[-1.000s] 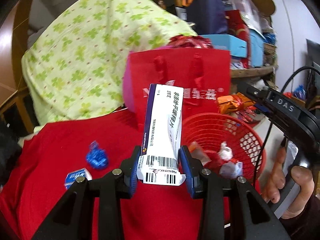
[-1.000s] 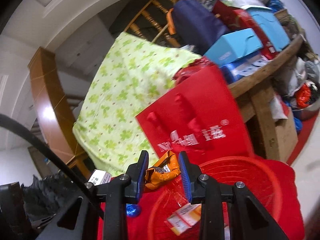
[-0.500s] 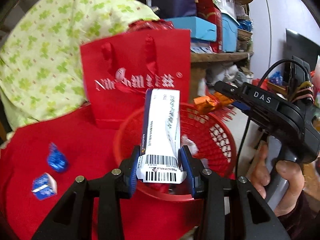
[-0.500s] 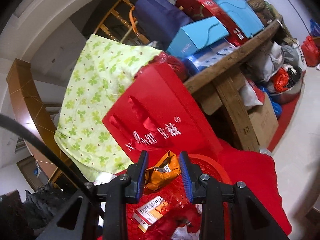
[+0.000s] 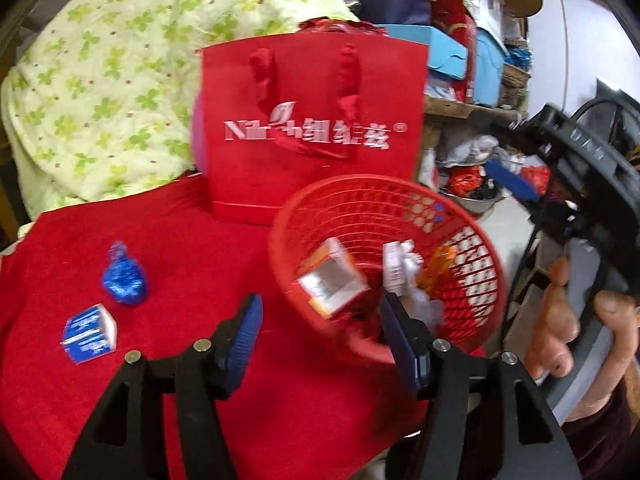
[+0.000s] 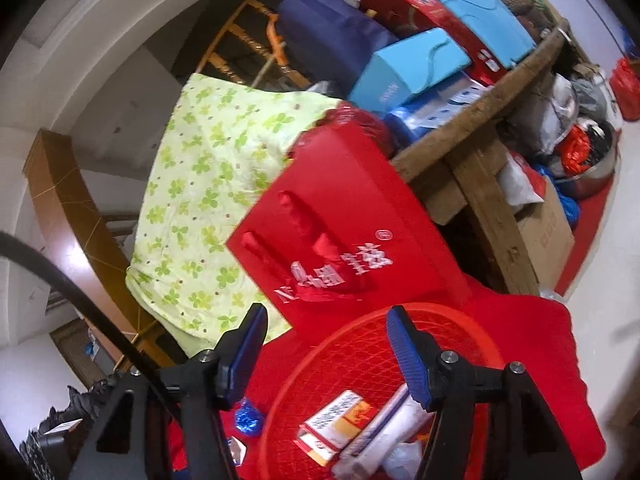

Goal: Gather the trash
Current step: 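Open both grippers over the basket to drop packet and wrapper, then move both grippers back to the blue box and blue bag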

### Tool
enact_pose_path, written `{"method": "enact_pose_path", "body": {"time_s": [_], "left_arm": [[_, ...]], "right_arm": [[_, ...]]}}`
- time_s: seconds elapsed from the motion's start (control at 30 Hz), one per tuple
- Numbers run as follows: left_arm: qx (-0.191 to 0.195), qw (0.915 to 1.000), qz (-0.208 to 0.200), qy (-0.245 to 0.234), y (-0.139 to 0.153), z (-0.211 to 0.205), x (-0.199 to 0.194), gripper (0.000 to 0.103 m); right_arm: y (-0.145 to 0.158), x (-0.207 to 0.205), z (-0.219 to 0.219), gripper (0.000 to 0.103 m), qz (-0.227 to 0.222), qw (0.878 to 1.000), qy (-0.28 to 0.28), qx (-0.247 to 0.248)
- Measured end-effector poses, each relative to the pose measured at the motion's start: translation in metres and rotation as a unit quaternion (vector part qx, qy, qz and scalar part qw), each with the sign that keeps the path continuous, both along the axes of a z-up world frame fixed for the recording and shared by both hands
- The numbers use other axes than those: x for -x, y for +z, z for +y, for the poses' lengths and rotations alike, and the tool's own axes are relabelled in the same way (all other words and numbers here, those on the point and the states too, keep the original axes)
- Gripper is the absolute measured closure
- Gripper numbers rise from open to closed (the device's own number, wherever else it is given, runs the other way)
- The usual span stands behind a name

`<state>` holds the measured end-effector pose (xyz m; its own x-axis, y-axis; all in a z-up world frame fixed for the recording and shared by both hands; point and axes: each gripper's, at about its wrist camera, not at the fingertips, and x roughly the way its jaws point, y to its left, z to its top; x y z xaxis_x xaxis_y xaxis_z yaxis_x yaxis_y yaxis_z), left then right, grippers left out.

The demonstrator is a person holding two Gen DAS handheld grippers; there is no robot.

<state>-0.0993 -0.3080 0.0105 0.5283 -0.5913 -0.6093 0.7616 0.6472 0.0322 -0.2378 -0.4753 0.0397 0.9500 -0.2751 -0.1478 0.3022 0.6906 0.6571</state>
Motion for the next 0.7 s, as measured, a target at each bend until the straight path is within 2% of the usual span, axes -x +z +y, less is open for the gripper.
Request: {"method": "enact_pose_path", "body": {"time_s": [0.23, 0.37, 0.5, 0.7], "left_arm": [[-0.017, 0.9968, -0.040, 0.066, -0.002, 0.051, -0.015, 0.034], [-0.023, 0.9929, -0.024, 0.114, -0.018, 0.093, -0.039, 0.033], [-0.020, 0.9848, 0.000, 0.173, -0.035, 0.140, -0.063, 0.033], [-0.007, 0.9733, 0.000, 0.230, -0.041, 0.191, -0.085, 0.033]], "right_arm": [[0.019, -0.021, 0.049, 0.037, -0.027, 0.997, 0.033, 0.063], [0.026, -0.037, 0.082, 0.037, -0.033, 0.992, 0.066, 0.107], [0.029, -0.056, 0.120, 0.037, -0.031, 0.983, 0.100, 0.153], [0.022, -0.095, 0.162, 0.037, 0.000, 0.973, 0.150, 0.173]]}}
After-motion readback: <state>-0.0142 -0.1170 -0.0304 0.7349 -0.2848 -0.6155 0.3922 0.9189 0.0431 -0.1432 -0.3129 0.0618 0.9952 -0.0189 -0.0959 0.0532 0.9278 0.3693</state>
